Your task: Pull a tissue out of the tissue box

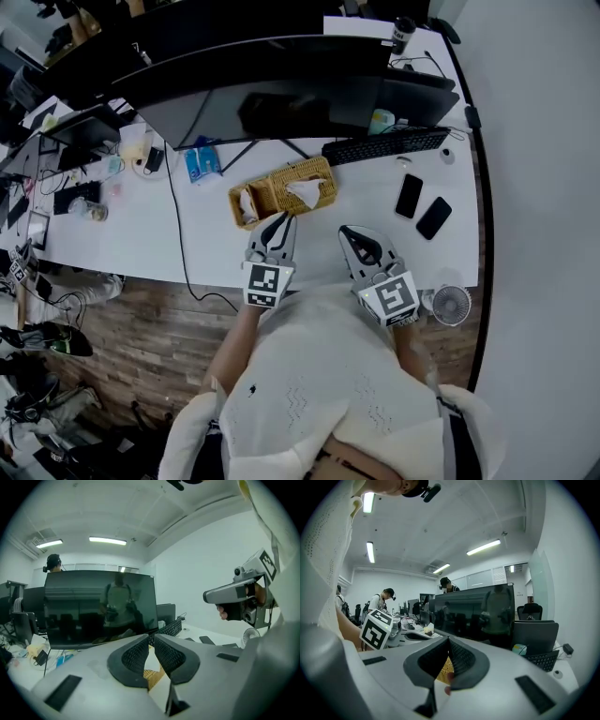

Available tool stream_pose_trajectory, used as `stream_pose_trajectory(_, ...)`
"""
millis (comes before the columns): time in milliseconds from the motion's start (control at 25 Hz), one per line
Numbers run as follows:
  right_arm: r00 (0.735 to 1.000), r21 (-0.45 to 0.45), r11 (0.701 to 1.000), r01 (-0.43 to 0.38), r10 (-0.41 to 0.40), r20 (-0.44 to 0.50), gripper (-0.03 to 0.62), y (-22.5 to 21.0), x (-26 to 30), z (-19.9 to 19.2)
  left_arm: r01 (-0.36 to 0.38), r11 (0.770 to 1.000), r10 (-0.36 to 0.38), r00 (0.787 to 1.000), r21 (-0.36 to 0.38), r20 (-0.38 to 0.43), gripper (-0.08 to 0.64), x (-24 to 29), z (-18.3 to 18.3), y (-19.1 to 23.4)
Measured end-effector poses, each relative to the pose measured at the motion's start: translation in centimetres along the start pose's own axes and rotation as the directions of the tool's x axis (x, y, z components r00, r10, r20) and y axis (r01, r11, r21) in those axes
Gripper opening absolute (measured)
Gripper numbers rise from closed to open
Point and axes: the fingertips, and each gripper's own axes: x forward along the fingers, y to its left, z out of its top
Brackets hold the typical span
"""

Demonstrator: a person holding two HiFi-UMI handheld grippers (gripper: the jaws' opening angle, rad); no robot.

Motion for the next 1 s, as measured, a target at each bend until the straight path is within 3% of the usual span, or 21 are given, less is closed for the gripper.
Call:
stream_pose_trajectory(80,1.000,-0.003,1.000,0.004,-0.004,-0.003,0.002,-0.2,0.0,0.0,0.016,1.000,-0.016,1.000,0.000,-0.027,0.045,0.8,-0.8,-0.2)
stream_pose_trajectory(160,1.000,-0.007,1.000,0.010,-0.010,-0.004,0.002,-0.6,0.1,0.0,0.035,0.999,-0.035,0.998,-0.002,-0.057,0.132,1.6,-1.7,-0.5)
stream_pose_trajectory(440,1.000,0.001,1.000,0.027,-0.027,-0.007,0.002,-1.3,0.1,-0.1,0.090,0.995,-0.082,0.984,0.043,-0.160,0.174,4.4,-4.6,-1.8)
stream_pose_trajectory(600,1.000,-0.001,1.000,0.027,-0.027,-0.015,0.002,-1.0,0.1,-0.2,0.088,0.993,-0.071,0.975,0.073,-0.212,0.199,5.9,-6.8,-1.7)
stream_pose_trajectory(760,0.999,-0.003,0.999,0.035,-0.035,-0.028,0.002,-1.2,-0.2,-0.7,0.104,0.990,-0.076,0.960,0.091,-0.270,0.221,7.3,-8.7,-2.0)
stream_pose_trajectory(1000,0.998,0.008,0.999,0.047,-0.046,-0.050,0.002,-1.2,-0.6,-1.2,0.137,0.973,-0.062,0.930,0.185,-0.362,0.230,9.2,-11.7,-2.4)
